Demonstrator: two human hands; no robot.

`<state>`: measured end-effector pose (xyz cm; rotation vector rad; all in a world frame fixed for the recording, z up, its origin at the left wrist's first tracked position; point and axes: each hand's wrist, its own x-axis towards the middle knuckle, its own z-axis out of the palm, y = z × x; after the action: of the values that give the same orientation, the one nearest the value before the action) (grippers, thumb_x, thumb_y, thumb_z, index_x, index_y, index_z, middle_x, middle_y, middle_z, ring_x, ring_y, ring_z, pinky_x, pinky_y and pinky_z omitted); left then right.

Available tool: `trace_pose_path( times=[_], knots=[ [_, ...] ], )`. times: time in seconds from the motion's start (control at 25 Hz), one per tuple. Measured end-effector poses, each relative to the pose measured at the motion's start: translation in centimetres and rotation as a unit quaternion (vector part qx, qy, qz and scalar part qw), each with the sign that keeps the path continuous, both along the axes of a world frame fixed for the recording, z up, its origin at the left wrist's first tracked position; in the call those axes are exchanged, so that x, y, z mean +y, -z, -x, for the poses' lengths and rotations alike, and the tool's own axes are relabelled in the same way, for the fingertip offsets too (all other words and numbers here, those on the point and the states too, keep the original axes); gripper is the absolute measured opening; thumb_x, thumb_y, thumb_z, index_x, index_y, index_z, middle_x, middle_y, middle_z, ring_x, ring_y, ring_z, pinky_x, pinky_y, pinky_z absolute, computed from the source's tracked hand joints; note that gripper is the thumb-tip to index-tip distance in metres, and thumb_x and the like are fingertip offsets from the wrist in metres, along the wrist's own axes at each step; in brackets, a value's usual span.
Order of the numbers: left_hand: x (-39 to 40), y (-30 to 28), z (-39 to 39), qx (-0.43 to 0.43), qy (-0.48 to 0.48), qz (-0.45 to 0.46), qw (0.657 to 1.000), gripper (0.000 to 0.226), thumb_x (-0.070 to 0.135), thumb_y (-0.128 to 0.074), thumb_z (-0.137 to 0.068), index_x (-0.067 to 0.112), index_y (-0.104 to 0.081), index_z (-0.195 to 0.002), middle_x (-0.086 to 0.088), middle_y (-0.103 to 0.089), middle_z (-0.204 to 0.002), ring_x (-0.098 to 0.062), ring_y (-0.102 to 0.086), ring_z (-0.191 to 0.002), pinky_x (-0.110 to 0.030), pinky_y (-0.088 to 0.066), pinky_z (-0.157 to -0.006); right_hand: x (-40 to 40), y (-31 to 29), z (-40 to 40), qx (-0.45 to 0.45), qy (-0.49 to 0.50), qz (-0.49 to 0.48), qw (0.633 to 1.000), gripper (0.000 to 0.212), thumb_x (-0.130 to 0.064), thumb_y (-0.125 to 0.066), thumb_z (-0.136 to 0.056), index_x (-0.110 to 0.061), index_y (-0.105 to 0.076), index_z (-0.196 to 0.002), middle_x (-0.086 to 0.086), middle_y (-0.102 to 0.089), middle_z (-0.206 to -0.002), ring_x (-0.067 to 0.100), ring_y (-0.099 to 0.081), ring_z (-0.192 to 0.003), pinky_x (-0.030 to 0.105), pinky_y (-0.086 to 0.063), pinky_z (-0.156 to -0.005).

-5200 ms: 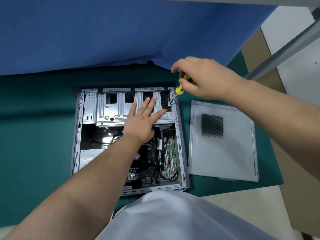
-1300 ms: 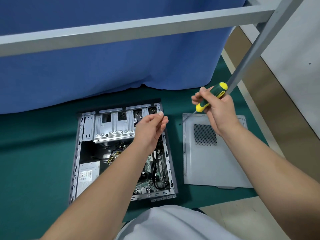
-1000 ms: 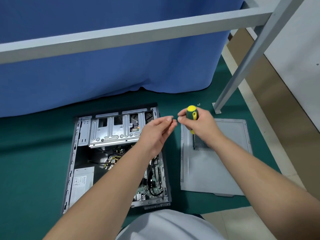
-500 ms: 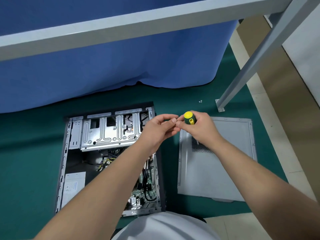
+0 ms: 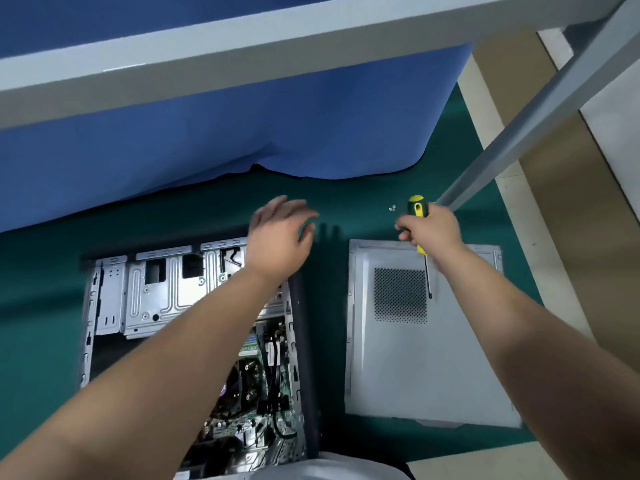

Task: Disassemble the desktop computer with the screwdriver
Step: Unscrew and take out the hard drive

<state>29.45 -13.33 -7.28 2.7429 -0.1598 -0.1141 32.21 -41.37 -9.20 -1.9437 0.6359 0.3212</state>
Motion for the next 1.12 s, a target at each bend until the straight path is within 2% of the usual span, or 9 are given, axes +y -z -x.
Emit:
trace_pose_path(
  times=[0.08, 0.16, 0.24, 0.36, 0.44, 0.64, 0.88, 0.96, 1.12],
  knots=[
    [0.6, 1.1, -0.8, 0.058, -0.012, -0.068, 0.996, 0.033, 0.045, -0.049, -0.100, 0.041, -0.065, -0.129, 0.011, -0.046, -0.156, -0.019, -0.026, -0.152, -0.042, -0.017, -0.123, -0.5, 2.0, -1.4, 0.045, 0.024, 0.037, 0.998, 0.005, -0.017, -0.066, -0.074, -0.015, -0.063, -0.078, -0.001, -0.068, -0.053, 0.009, -0.071, -0.055, 0.029, -0.049, -0.059],
    [0.7, 2.1, -0.8, 0.037, -0.017, -0.085, 0.996, 0.032, 0.045, -0.047, -0.098, 0.041, -0.070, -0.120, 0.010, -0.051, -0.152, -0.018, -0.033, -0.149, -0.042, -0.022, -0.120, -0.4, 3.8, -2.9, 0.074, 0.034, 0.075, 0.994, 0.004, -0.016, -0.062, -0.077, -0.013, -0.063, -0.079, -0.001, -0.069, -0.054, 0.013, -0.072, -0.059, 0.026, -0.049, -0.058],
    [0.7, 2.4, -0.5, -0.003, -0.026, -0.070, 0.997, 0.032, 0.040, -0.047, -0.095, 0.039, -0.075, -0.111, 0.010, -0.060, -0.143, -0.018, -0.044, -0.141, -0.042, -0.029, -0.115, 0.2, 5.3, -4.4, 0.088, 0.007, 0.127, 0.988, 0.011, -0.017, -0.060, -0.081, -0.016, -0.058, -0.071, 0.005, -0.075, -0.069, 0.025, -0.073, -0.074, 0.032, -0.055, -0.068],
    [0.9, 2.6, -0.5, -0.032, -0.031, -0.064, 0.997, 0.032, 0.036, -0.049, -0.092, 0.036, -0.078, -0.108, 0.009, -0.066, -0.133, -0.018, -0.053, -0.132, -0.040, -0.033, -0.108, 0.8, 7.4, -5.7, 0.081, 0.009, 0.183, 0.980, 0.015, -0.028, -0.057, -0.089, -0.015, -0.058, -0.081, 0.011, -0.075, -0.090, 0.033, -0.070, -0.088, 0.042, -0.057, -0.083],
    [0.8, 2.5, -0.4, -0.039, -0.035, -0.062, 0.997, 0.031, 0.034, -0.051, -0.092, 0.036, -0.079, -0.107, 0.009, -0.068, -0.129, -0.019, -0.056, -0.127, -0.039, -0.034, -0.104, 0.9, 8.3, -6.0, 0.070, 0.041, 0.190, 0.978, 0.015, -0.030, -0.055, -0.088, -0.015, -0.058, -0.087, 0.008, -0.071, -0.089, 0.031, -0.065, -0.083, 0.036, -0.051, -0.073],
    [0.5, 2.5, -0.3, -0.051, -0.043, -0.065, 0.996, 0.026, 0.029, -0.058, -0.091, 0.035, -0.080, -0.103, 0.010, -0.070, -0.123, -0.021, -0.060, -0.119, -0.040, -0.037, -0.100, 0.5, 9.4, -6.5, 0.059, 0.059, 0.210, 0.974, 0.023, -0.029, -0.058, -0.087, -0.020, -0.047, -0.069, 0.000, -0.055, -0.067, 0.021, -0.048, -0.060, 0.030, -0.027, -0.052],
    [0.6, 2.7, -0.6, -0.050, -0.037, -0.064, 0.996, 0.028, 0.030, -0.055, -0.090, 0.036, -0.078, -0.105, 0.012, -0.070, -0.118, -0.020, -0.059, -0.116, -0.040, -0.038, -0.097, 0.6, 8.3, -5.9, 0.069, 0.028, 0.228, 0.971, 0.023, -0.032, -0.060, -0.090, -0.017, -0.053, -0.075, 0.001, -0.057, -0.068, 0.026, -0.053, -0.067, 0.029, -0.029, -0.050],
    [0.7, 2.4, -0.6, -0.029, -0.025, -0.063, 0.997, 0.026, 0.033, -0.058, -0.091, 0.038, -0.076, -0.109, 0.015, -0.068, -0.122, -0.018, -0.055, -0.121, -0.040, -0.036, -0.099, 1.0, 6.8, -4.6, 0.047, 0.054, 0.181, 0.981, 0.027, -0.037, -0.066, -0.089, -0.017, -0.054, -0.076, 0.001, -0.055, -0.067, 0.024, -0.052, -0.065, 0.028, -0.034, -0.051],
    [1.5, 1.6, -0.9, 0.059, 0.023, -0.060, 0.996, 0.028, 0.049, -0.056, -0.093, 0.047, -0.067, -0.119, 0.021, -0.053, -0.141, -0.008, -0.034, -0.143, -0.038, -0.023, -0.110, 2.4, 1.9, -0.5, -0.024, 0.118, -0.072, 0.990, 0.025, -0.037, -0.069, -0.094, -0.018, -0.059, -0.106, 0.007, -0.066, -0.087, 0.016, -0.060, -0.065, 0.028, -0.047, -0.056]
  ],
)
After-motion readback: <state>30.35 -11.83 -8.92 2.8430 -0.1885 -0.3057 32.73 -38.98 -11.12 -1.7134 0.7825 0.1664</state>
